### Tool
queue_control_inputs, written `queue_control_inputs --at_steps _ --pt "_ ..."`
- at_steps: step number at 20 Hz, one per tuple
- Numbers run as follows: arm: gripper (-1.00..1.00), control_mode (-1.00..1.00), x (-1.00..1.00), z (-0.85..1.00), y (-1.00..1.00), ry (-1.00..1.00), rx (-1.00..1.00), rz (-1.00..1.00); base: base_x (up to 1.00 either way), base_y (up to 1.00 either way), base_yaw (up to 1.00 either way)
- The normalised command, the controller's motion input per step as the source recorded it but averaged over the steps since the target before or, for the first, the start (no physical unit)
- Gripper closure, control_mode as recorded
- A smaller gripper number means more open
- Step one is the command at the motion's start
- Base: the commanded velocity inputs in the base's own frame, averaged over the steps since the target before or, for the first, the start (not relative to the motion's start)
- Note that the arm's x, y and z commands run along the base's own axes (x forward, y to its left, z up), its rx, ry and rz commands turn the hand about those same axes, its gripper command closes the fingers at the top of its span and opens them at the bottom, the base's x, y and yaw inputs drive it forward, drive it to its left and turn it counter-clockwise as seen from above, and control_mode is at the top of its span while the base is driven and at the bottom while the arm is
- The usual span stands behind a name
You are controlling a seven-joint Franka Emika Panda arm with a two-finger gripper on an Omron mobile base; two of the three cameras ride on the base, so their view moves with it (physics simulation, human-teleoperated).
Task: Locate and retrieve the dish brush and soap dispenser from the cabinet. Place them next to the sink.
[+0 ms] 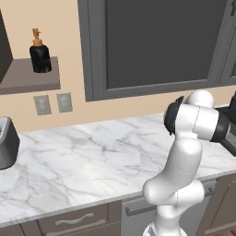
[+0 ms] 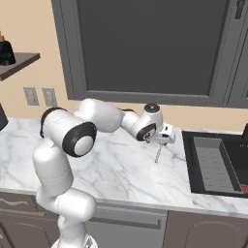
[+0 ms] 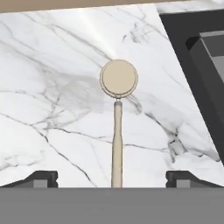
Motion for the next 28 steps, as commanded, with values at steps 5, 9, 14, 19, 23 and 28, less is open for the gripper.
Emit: queue_control_inputs --at_steps 5,9,14,19,23,28 --pt "-1.0 -1.0 -0.11 0.61 0.58 0.0 0.07 -0.13 0.0 0.0 0.0" --pt "-1.0 -1.0 -0.17 0.8 0.73 0.03 0.08 -0.04 0.0 0.0 0.0" --pt "-1.0 -1.0 -0.19 0.89 0.55 0.0 0.14 0.0 0.0 0.0 0.0" --pt "-1.0 -1.0 -0.28 0.81 0.51 -0.07 0.14 0.0 0.0 0.0 0.0" --pt "-1.0 -1.0 -0.4 0.79 0.53 -0.13 0.1 0.02 0.0 0.0 0.0" --pt "-1.0 -1.0 -0.69 0.5 0.54 -0.27 0.01 0.02 0.0 0.0 0.0"
